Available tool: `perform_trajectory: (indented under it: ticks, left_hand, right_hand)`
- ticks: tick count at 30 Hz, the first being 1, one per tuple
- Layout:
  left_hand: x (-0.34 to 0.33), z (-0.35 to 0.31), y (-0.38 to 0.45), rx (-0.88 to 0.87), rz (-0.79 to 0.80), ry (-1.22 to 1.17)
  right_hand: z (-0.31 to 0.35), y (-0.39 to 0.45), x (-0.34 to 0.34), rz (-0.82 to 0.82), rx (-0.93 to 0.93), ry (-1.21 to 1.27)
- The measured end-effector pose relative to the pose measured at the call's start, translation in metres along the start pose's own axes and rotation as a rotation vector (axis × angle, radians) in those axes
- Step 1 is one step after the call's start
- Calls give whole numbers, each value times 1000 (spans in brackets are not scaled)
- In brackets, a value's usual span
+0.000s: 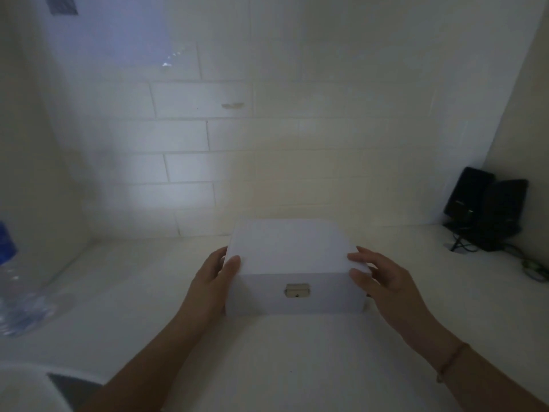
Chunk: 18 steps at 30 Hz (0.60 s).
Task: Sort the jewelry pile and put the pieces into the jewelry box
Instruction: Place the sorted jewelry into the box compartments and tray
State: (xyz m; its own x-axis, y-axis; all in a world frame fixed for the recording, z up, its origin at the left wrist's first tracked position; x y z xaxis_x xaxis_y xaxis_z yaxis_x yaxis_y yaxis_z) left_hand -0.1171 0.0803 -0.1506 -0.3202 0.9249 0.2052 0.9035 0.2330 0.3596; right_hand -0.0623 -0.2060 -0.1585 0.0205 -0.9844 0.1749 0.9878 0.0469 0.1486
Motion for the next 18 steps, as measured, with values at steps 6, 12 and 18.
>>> perform_trajectory:
  ticks: [6, 12, 18]
  left_hand:
    - [8, 1, -11, -57, 146, 209]
    - [9, 13, -4, -148, 152, 516]
    - [-2, 13, 29, -157, 88, 699]
  right_hand:
    - [-1, -10, 3, 90, 90, -481]
    - [0, -7, 1, -168, 353, -1000]
    - [5, 26, -23, -285, 297, -1069]
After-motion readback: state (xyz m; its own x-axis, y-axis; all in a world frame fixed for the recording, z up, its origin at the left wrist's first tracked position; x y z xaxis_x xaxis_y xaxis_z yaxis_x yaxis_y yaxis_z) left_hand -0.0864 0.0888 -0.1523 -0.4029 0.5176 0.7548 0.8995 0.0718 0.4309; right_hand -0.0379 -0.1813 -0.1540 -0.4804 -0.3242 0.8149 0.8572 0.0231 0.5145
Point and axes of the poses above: each hand's wrist, its own y-axis towards the middle knuckle, its own x-axis out of the back of the hand, z = x × y, the point moved 1 cm from there along y, towards the middle knuckle, and after that the axes turned 13 degrees about -x, right-handed, at the moved point
